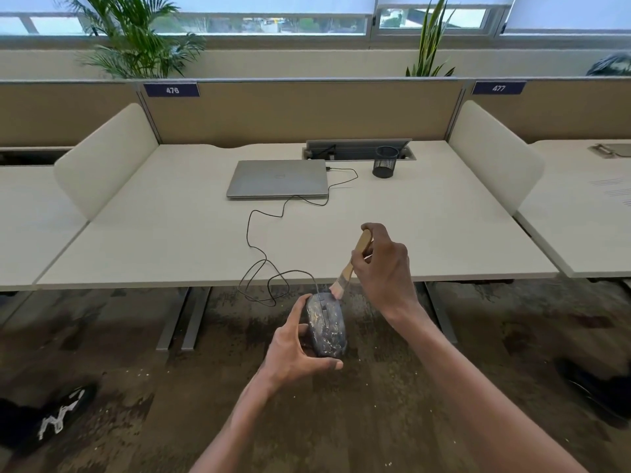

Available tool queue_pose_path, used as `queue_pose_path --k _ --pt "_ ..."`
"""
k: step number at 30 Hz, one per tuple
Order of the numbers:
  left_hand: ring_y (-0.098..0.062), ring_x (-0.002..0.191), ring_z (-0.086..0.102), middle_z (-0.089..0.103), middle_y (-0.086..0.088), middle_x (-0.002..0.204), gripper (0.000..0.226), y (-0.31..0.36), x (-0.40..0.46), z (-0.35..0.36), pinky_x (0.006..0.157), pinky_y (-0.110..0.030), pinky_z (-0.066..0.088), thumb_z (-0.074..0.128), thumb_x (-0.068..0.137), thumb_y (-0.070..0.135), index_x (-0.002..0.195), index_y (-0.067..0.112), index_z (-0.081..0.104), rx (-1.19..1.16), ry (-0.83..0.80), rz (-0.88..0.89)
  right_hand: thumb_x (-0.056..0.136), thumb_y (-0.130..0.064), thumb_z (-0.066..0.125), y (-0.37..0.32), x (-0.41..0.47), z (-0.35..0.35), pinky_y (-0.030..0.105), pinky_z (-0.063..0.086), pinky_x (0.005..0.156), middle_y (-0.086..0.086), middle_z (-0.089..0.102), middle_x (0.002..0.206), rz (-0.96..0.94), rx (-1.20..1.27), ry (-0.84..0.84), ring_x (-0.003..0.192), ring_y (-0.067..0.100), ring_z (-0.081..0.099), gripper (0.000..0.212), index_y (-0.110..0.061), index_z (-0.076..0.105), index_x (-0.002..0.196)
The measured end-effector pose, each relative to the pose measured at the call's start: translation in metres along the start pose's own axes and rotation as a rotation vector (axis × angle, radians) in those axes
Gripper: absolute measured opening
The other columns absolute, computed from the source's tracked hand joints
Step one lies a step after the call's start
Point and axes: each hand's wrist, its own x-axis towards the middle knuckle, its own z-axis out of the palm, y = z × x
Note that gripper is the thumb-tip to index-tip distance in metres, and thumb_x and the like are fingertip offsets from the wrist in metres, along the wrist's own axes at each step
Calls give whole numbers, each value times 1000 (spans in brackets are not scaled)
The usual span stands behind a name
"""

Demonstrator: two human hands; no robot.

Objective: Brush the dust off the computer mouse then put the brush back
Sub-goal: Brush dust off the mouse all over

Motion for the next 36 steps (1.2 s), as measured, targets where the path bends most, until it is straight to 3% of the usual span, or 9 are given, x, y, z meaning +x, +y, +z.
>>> queue_pose_path --k 7,12,17,21,25,28,30,33,36 --pt "8 89 71 71 10 105 130 6 2 -2 72 -2 51 101 52 34 156 30 22 4 11 -8 92 -10 68 -5 -3 3 23 60 65 3 67 80 47 68 -30 69 17 70 43 -9 53 132" --pt "-6 99 71 70 -5 126 133 3 1 -2 77 1 48 99 50 43 157 28 21 28 22 -21 92 -8 68 -2 -5 -3 32 62 67 10 71 83 42 27 -5 70 21 71 44 -6 52 133" --pt "17 81 65 67 6 111 129 12 0 -2 68 6 42 100 54 31 157 23 24 13 28 -20 91 -9 69 -4 -9 -2 29 62 65 7 70 82 47 47 -14 70 19 72 45 -7 52 133" --pt "8 93 62 68 -9 128 130 12 -3 -2 71 6 42 100 53 33 157 23 22 14 25 -17 92 -6 68 0 -15 -6 25 60 63 8 69 81 31 1 -12 71 21 72 46 -6 50 134" --pt "-9 108 65 66 -8 132 131 10 -2 -2 75 7 41 100 53 38 157 26 21 38 48 -15 92 -8 69 -4 -18 -9 5 51 56 0 63 79 27 56 0 67 14 66 46 -7 51 134" --pt "-11 107 67 68 -8 130 130 11 -3 -2 73 6 42 100 52 38 156 30 22 31 56 -14 92 -9 69 -5 -23 -10 3 49 54 -1 62 80 41 78 -23 68 13 66 44 -7 52 133" --pt "-6 104 66 67 -8 130 129 13 -5 -3 71 8 40 100 54 35 156 27 22 36 48 -13 92 -9 69 -1 -25 -11 6 51 55 1 64 81 55 65 -19 68 14 66 45 -7 51 134" --pt "20 91 58 64 0 121 126 18 -12 -3 68 8 39 100 56 27 156 23 23 24 34 -10 93 -9 68 4 -24 -13 19 59 60 4 66 81 51 25 16 69 18 70 45 -7 51 134" --pt "27 87 51 55 9 117 127 22 -14 -3 66 8 39 100 56 25 157 22 22 14 34 -5 92 -9 69 3 -25 -15 14 58 62 1 66 84 53 105 11 73 16 71 45 -9 51 133"
